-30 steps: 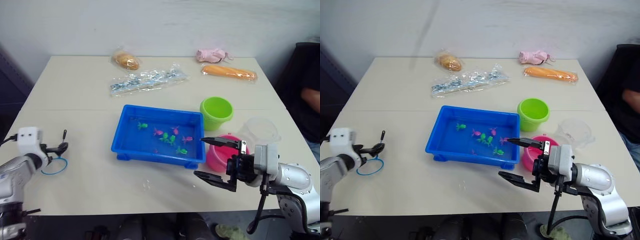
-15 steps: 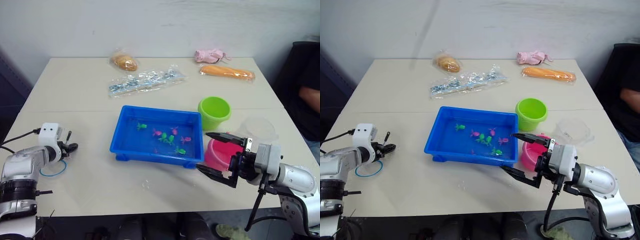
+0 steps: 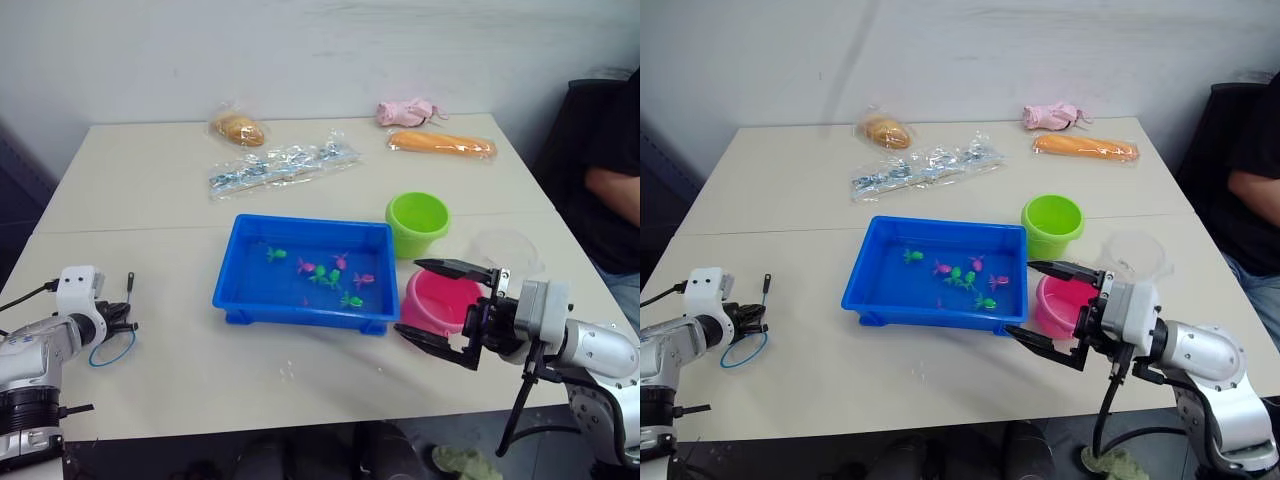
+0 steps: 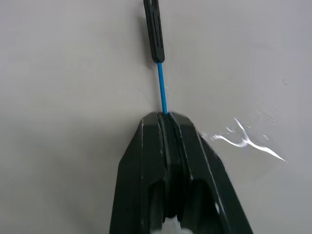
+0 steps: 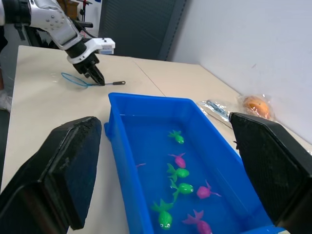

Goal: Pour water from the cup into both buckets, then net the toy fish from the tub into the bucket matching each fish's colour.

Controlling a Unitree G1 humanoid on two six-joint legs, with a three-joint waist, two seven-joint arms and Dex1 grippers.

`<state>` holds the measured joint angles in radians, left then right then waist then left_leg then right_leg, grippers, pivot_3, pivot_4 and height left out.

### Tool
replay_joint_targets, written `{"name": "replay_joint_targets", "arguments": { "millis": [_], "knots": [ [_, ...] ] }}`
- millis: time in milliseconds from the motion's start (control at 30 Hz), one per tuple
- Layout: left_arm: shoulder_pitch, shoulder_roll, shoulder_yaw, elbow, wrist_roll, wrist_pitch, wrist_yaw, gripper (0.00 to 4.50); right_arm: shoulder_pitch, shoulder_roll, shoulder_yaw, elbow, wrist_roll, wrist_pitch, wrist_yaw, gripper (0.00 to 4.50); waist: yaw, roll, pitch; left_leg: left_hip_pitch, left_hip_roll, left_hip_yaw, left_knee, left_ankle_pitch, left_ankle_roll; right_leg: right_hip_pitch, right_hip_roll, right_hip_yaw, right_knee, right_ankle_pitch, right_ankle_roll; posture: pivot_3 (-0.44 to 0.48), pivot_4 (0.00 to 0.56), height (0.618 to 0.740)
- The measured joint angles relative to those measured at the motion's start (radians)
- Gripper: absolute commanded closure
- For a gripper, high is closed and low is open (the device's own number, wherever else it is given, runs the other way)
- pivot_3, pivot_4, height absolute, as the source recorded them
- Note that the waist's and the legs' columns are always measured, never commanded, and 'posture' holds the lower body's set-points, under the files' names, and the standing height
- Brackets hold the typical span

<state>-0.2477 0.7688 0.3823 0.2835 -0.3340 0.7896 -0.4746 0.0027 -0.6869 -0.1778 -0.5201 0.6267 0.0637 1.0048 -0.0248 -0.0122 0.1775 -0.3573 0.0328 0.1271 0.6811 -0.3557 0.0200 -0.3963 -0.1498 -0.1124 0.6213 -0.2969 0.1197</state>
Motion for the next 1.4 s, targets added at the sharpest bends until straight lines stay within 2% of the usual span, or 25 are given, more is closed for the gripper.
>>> {"name": "replay_joint_targets", "arguments": {
  "millis": [133,200,300,400,500,567,667,733,933,1167,1333,1400],
  "knots": [
    [0.017,0.111,0.001,-0.221,-0.102,-0.197,-0.343,4.44,-0.081,-0.060,-0.023,-0.028,0.097,0.138,-0.045,0.00,0.013,-0.004,0.002,-0.013,0.000,-0.006,0.003,0.000,0.000,-0.009,-0.006,0.001,-0.002,0.001,-0.002,0.000,0.150,0.740],
    [-0.004,0.154,-0.009,-0.305,-0.134,-0.280,-0.479,4.44,-0.137,-0.093,-0.015,-0.048,0.154,0.221,-0.069,0.00,0.018,0.001,0.001,-0.014,-0.002,-0.004,0.003,0.000,0.000,-0.012,-0.006,0.000,-0.002,0.001,-0.003,0.000,0.150,0.740],
    [-0.062,0.234,-0.159,-0.378,-0.108,-0.436,-0.704,4.44,-0.238,-0.171,0.029,-0.071,0.279,0.397,-0.082,0.00,0.023,0.005,0.003,-0.015,-0.002,-0.002,0.002,0.000,0.000,-0.013,0.001,-0.004,-0.001,0.001,-0.003,0.000,0.150,0.740],
    [-0.183,0.234,-0.348,-0.464,-0.088,-0.485,-0.845,4.44,-0.337,-0.189,0.077,-0.069,0.355,0.529,-0.094,0.00,0.025,0.005,0.003,-0.017,-0.002,-0.001,0.003,0.001,0.002,-0.013,0.002,-0.004,-0.001,0.001,-0.002,0.000,0.150,0.740],
    [-0.309,0.178,-0.447,-0.482,-0.070,-0.489,-0.878,4.44,-0.415,-0.206,0.145,-0.065,0.366,0.625,-0.103,0.00,0.025,0.005,0.003,-0.018,-0.003,0.000,0.004,0.002,0.004,-0.013,0.002,-0.004,-0.001,0.002,0.000,0.000,0.150,0.740],
    [-0.404,0.118,-0.547,-0.475,-0.011,-0.518,-0.906,4.44,-0.512,-0.200,0.220,-0.059,0.368,0.737,-0.151,0.00,0.024,0.005,0.003,-0.019,-0.004,0.000,0.005,0.003,0.005,-0.013,0.003,-0.003,-0.001,0.003,0.000,0.000,0.150,0.740],
    [-0.483,0.021,-0.641,-0.429,0.042,-0.555,-0.917,4.44,-0.585,-0.171,0.292,-0.044,0.363,0.852,-0.221,0.00,0.025,0.004,0.004,-0.020,-0.005,0.000,0.006,0.003,0.005,-0.014,0.004,-0.004,-0.001,0.003,0.000,0.000,0.150,0.740],
    [-0.511,0.004,-0.672,-0.396,0.073,-0.586,-0.922,4.44,-0.593,-0.148,0.312,-0.038,0.359,0.891,-0.250,0.00,0.023,0.003,0.004,-0.022,-0.005,-0.001,0.008,0.002,0.005,-0.016,0.005,-0.004,-0.001,0.003,0.000,0.000,0.150,0.740],
    [-0.550,-0.083,-0.680,-0.327,0.109,-0.614,-0.900,4.44,-0.631,-0.078,0.321,-0.025,0.365,1.003,-0.365,0.00,0.025,0.003,0.004,-0.032,-0.004,-0.007,0.017,0.002,0.005,-0.018,0.006,-0.009,0.000,0.003,0.001,0.000,0.150,0.740],
    [-0.550,-0.095,-0.674,-0.307,0.114,-0.605,-0.864,4.44,-0.596,-0.003,0.244,-0.024,0.420,1.052,-0.455,0.00,0.033,0.003,0.004,-0.032,-0.004,-0.009,0.018,0.002,0.005,-0.017,0.006,-0.009,0.000,0.004,0.002,0.000,0.150,0.740],
    [-0.550,-0.095,-0.668,-0.301,0.122,-0.613,-0.845,4.44,-0.587,0.005,0.225,-0.024,0.436,1.064,-0.476,0.00,0.033,0.003,0.004,-0.032,-0.004,-0.009,0.018,0.002,0.005,-0.017,0.006,-0.010,0.000,0.004,0.002,0.000,0.150,0.740],
    [-0.550,-0.096,-0.664,-0.293,0.124,-0.620,-0.836,4.50,-0.579,0.006,0.218,-0.019,0.437,1.071,-0.480,0.53,0.033,0.003,0.004,-0.032,-0.004,-0.009,0.018,0.002,0.005,-0.017,0.006,-0.010,0.000,0.004,0.002,0.000,0.150,0.740]
  ]
}}
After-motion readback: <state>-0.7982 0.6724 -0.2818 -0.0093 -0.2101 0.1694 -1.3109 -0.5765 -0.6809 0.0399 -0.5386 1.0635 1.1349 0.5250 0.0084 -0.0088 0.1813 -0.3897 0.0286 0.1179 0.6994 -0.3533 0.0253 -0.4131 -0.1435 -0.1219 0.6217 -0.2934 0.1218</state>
